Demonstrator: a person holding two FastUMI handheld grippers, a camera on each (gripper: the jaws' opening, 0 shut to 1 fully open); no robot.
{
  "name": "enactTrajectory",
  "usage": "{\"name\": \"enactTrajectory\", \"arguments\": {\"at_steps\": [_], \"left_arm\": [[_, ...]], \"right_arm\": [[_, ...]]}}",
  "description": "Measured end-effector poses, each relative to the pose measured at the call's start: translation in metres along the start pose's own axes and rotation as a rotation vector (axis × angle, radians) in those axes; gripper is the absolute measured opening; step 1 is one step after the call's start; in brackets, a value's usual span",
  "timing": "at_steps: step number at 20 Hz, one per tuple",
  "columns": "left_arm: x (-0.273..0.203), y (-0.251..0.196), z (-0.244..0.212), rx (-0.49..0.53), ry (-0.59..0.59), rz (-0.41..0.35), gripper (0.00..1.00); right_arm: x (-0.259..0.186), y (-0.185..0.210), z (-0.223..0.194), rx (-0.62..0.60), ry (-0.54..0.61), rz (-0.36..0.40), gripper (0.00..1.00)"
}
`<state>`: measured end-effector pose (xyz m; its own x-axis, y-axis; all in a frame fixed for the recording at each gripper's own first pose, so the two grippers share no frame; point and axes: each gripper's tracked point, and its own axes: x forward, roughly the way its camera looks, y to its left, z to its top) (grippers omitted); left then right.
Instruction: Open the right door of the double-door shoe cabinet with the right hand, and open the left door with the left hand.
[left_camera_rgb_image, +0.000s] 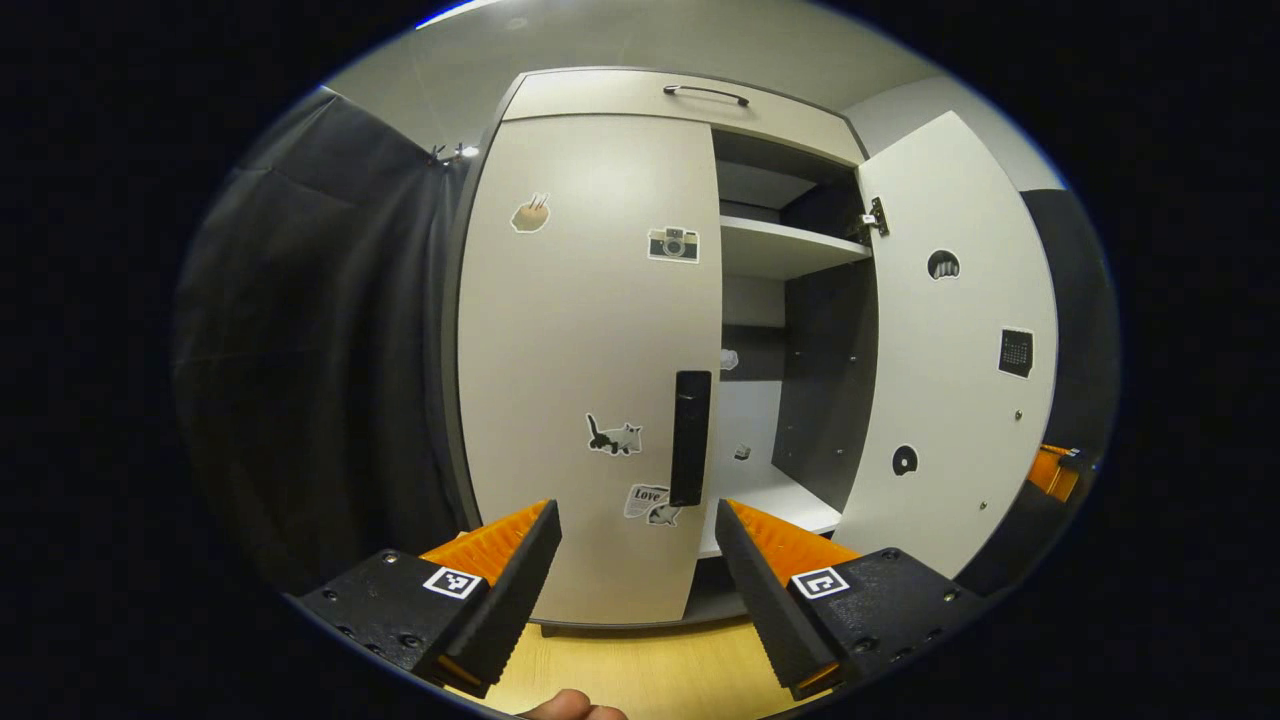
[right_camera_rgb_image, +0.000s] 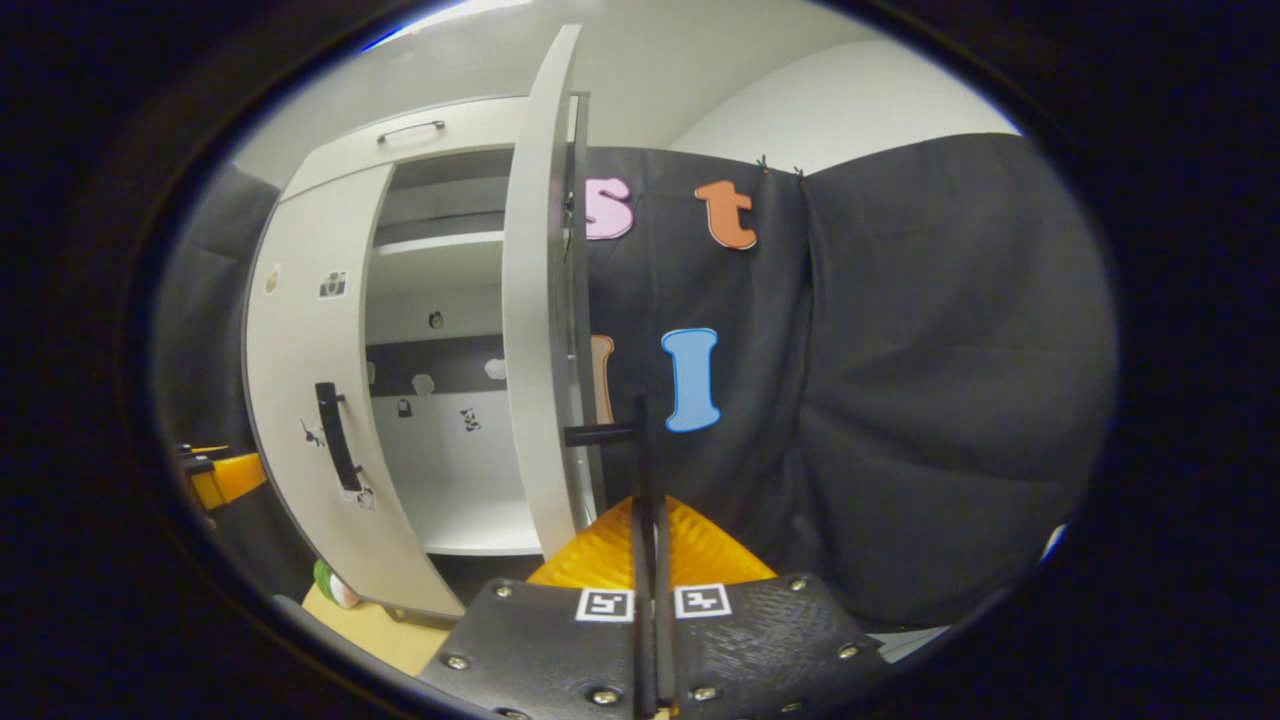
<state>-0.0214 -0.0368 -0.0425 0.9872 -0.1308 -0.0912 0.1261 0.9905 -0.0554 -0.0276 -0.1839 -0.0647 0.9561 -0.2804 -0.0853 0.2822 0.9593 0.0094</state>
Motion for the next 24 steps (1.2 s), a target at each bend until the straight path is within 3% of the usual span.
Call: {"name": "enactTrajectory", "arguments": {"at_steps": [4, 10, 17, 24], "left_arm": [[0.011, -0.005, -0.001, 0.0, 0.004, 0.001, 0.96], [0.04, -0.015, -0.004, 0.006, 0.027, 0.001, 0.97], [0.075, -0.025, -0.011, 0.006, 0.05, 0.011, 0.97], [0.104, -0.024, -0.012, 0.026, 0.048, 0.046, 0.97]], "right_arm": [[0.002, -0.016, 0.001, 0.004, 0.001, -0.024, 0.01], [-0.002, -0.021, -0.005, 0.115, 0.026, 0.03, 0.01], [-0.001, -0.063, -0.009, 0.1, 0.035, -0.054, 0.02], [0.006, -0.079, -0.002, 0.097, 0.014, -0.087, 0.03]]}}
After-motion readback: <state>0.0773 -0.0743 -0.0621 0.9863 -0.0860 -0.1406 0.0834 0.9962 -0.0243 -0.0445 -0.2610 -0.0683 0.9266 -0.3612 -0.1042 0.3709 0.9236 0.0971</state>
